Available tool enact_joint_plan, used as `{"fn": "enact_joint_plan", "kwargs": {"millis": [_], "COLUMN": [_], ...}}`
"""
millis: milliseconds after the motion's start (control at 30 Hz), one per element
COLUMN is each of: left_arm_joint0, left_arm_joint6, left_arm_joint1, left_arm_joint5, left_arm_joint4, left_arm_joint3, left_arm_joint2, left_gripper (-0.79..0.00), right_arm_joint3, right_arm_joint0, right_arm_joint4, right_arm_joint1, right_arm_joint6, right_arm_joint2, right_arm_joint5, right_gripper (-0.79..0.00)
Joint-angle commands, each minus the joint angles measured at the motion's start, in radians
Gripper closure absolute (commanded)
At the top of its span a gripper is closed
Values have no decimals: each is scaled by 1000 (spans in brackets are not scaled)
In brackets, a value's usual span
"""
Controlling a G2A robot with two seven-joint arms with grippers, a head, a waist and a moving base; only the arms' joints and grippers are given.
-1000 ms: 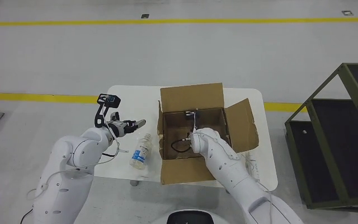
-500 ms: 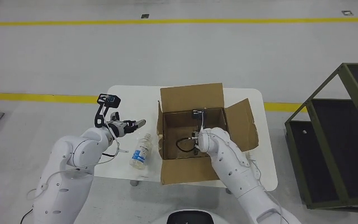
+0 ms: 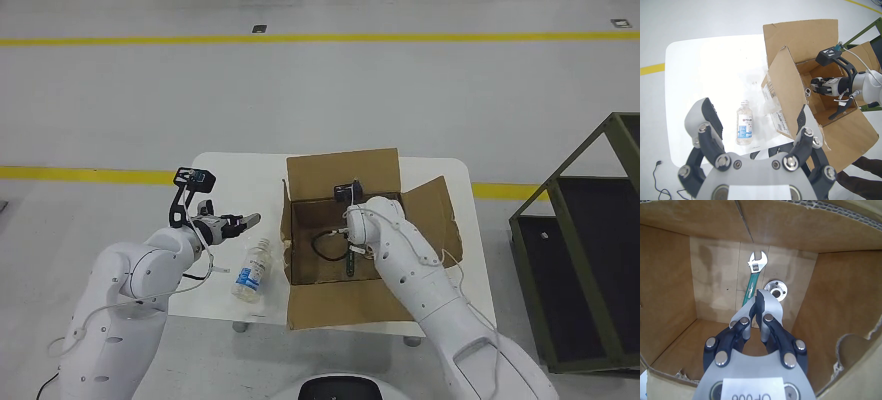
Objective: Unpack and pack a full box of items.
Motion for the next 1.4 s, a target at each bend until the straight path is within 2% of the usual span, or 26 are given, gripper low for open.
{"fn": "enact_joint_plan", "kwargs": {"millis": [0,67,200,367,400,433,467,500,567,633,667,1100,1367], "left_arm_joint0": [0,0,0,0,0,0,0,0,0,0,0,0,0], "left_arm_joint6": [0,0,0,0,0,0,0,0,0,0,0,0,0], "left_arm_joint1": [0,0,0,0,0,0,0,0,0,0,0,0,0], "left_arm_joint5": [0,0,0,0,0,0,0,0,0,0,0,0,0], "left_arm_joint4": [0,0,0,0,0,0,0,0,0,0,0,0,0], "left_arm_joint3": [0,0,0,0,0,0,0,0,0,0,0,0,0], "left_arm_joint2": [0,0,0,0,0,0,0,0,0,0,0,0,0], "left_gripper": [-785,-785,-785,-785,-785,-785,-785,-785,-785,-785,-785,-785,-785], "right_arm_joint3": [0,-6,18,137,163,192,214,237,286,328,347,515,579], "right_arm_joint0": [0,-12,14,55,62,70,76,81,93,103,109,139,152], "right_arm_joint4": [0,-1,-47,-17,-3,1,10,26,50,67,69,151,165], "right_arm_joint1": [0,0,-11,-43,-50,-58,-66,-72,-84,-94,-98,-146,-169], "right_arm_joint6": [0,-24,1,-1,-10,-20,-37,-52,-78,-106,-123,-282,-333], "right_arm_joint2": [0,-6,-42,-82,-88,-96,-101,-101,-103,-106,-107,-109,-116], "right_arm_joint5": [0,-25,-4,38,45,63,78,89,106,109,117,96,107], "right_gripper": [0,0,0,-49,-89,-166,-185,-166,-203,-296,-314,-326,-326]}}
